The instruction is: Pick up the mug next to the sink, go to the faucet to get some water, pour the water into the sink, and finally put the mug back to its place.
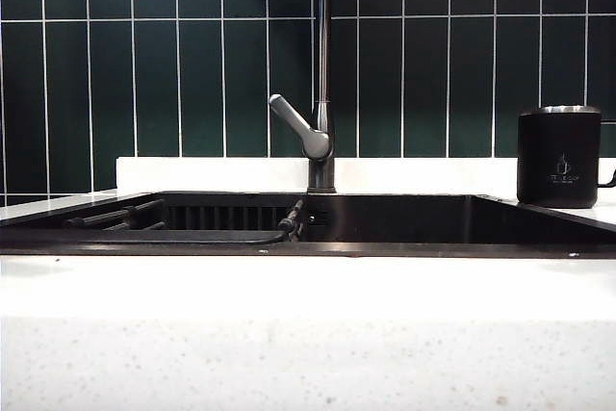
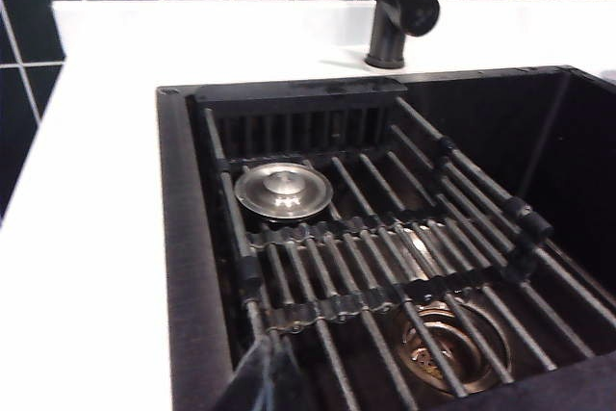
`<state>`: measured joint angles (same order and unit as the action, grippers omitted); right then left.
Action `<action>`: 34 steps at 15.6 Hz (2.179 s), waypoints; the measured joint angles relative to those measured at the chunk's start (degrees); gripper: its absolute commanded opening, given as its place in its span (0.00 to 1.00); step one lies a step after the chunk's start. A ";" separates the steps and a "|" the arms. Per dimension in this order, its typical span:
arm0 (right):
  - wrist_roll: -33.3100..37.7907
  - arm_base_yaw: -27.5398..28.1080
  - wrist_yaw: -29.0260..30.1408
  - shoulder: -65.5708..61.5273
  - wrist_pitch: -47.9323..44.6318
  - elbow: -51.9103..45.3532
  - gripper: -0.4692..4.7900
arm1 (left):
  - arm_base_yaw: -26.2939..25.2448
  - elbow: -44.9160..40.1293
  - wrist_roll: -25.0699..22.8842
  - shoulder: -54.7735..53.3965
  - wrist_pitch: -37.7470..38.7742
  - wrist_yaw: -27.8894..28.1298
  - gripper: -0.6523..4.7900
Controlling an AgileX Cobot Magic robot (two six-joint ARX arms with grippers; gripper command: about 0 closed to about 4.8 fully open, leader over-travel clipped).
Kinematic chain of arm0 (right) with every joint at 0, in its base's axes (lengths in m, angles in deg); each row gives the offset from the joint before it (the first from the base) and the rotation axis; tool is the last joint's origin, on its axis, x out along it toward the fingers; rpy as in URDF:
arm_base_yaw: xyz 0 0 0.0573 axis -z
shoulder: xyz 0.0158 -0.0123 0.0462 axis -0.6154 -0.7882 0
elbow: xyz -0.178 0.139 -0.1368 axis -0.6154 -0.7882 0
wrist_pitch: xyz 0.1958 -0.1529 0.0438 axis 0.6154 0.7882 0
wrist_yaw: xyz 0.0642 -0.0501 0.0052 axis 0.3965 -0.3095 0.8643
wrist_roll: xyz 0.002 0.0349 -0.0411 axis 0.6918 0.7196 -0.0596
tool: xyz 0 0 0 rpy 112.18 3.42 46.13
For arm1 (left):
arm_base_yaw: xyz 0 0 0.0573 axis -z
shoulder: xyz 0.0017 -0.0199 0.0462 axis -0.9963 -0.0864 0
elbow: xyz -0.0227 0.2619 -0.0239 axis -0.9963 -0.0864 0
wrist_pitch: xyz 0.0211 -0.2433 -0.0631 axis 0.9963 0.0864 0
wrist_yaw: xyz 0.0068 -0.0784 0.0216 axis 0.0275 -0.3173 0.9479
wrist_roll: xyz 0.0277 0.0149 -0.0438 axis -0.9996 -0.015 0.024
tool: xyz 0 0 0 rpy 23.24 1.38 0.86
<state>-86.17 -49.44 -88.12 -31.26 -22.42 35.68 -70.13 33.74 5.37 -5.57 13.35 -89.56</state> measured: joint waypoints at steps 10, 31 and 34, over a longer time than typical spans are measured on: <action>3.72 0.00 0.90 0.00 1.73 -0.31 0.07 | 0.00 0.00 -0.81 0.00 1.97 6.36 0.11; 4.20 0.11 0.96 0.02 4.94 -0.31 0.07 | -0.24 0.00 -0.81 0.00 2.58 6.49 0.11; 4.20 0.11 0.96 0.02 4.94 -0.31 0.07 | -2.56 0.00 -0.81 0.00 2.58 6.49 0.11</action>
<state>-81.97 -49.33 -87.16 -31.24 -17.48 35.38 -72.68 33.74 4.56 -5.57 15.93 -83.06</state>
